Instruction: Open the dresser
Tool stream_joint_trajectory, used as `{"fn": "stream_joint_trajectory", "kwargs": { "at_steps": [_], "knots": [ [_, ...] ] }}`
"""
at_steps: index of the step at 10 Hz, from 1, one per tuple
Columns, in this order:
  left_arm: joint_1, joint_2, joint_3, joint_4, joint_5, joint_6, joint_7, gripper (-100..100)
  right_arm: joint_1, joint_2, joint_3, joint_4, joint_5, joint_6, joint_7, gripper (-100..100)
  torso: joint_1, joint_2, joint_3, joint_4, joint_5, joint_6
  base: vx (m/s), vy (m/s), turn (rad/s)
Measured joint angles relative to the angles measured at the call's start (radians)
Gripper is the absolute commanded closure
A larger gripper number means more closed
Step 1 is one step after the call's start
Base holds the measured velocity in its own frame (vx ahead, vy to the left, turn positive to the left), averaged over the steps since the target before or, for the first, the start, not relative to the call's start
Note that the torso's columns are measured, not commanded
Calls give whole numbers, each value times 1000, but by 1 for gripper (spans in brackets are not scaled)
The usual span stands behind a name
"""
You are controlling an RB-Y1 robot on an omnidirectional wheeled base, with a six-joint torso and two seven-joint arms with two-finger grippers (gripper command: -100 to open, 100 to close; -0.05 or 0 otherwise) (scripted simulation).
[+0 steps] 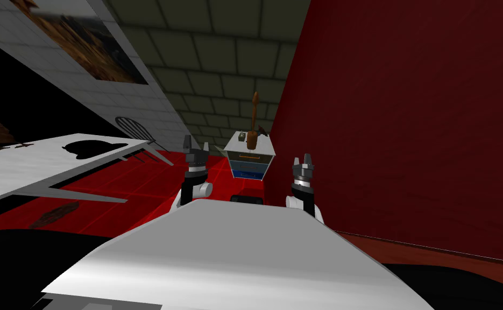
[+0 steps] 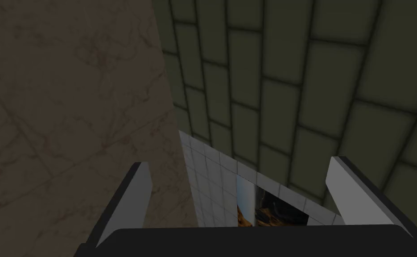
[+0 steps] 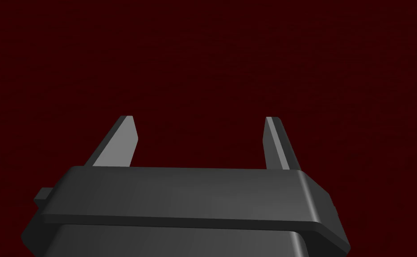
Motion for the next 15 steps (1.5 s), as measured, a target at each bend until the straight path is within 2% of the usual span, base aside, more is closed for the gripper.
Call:
{"fn": "stream_joint_trajectory", "kwargs": {
  "at_steps": [2, 9, 10, 12, 15],
  "knots": [
    [0, 0, 0, 0, 0, 0, 0, 0, 0, 0, 0, 0, 0, 0, 0, 0, 0, 104, -209, 105, 0, 0, 0, 0, 0],
    [0, 0, 0, 0, 0, 0, 0, 0, 0, 0, 0, 0, 0, 0, 0, 0, 0, 618, -1234, 617, 0, 0, 0, 0, 0],
    [0, 0, 0, 0, 0, 0, 0, 0, 0, 0, 0, 0, 0, 0, 0, -100, 0, 691, -1382, 691, 0, 0, 4, 25, 45],
    [0, 0, 0, 0, 0, 0, 0, 0, 0, -39, 3, 10, -3, -14, -26, -100, 2, 735, -1470, 734, 1, 0, -8, 69, 69],
    [0, 0, 0, 0, 0, 0, 0, 0, -5, -110, 8, 45, -15, -58, -106, -100, 1, 737, -1477, 738, 0, 0, 12, 101, 73]
  ]
}}
